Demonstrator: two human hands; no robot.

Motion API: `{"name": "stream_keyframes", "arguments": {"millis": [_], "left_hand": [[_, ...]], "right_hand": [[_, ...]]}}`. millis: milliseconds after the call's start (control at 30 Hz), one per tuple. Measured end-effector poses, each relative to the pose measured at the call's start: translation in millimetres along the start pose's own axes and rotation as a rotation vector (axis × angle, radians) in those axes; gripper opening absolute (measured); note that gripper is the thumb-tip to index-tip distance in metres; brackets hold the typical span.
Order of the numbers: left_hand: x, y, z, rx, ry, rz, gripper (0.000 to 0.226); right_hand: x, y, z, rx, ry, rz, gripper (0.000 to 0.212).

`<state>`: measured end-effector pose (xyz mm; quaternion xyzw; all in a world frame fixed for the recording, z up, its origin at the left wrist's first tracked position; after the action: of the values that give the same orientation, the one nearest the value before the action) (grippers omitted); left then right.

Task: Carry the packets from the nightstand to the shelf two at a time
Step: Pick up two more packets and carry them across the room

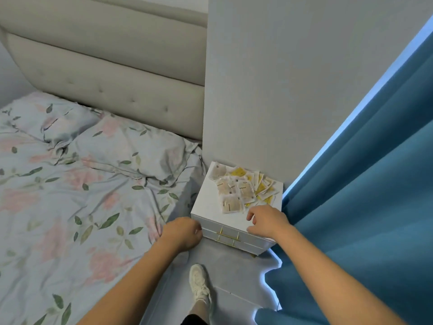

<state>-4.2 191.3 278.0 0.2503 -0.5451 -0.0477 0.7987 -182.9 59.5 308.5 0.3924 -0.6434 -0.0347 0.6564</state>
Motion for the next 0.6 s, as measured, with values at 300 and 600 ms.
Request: {"name": "stream_keyframes", "arguments": {"millis": [300,600], "left_hand": [[23.4,-172.6,-10.8,-0.047,0.014,-0.031,0.036],[-58.1,-273.7,-16.1,0.021,0.392,-0.117,0.032]], "right_hand": [[6.0,-154.2,38.4,-0.070,-0.067,-0.079,0.030],[-64.9,-278.2,78.4,-0.115,-0.026,-0.208,0.033]]}}
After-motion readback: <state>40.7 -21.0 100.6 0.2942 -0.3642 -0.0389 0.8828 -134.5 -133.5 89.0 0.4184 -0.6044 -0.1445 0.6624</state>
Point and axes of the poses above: each hand's wrist, its own y-axis away from the middle knuckle, its own x-axis out of the back of the hand, z = x × y, the point moved 4 cm from there along -y, towards the middle knuckle, and after that the axes turned 3 degrees about -x, right-handed, at the moved point
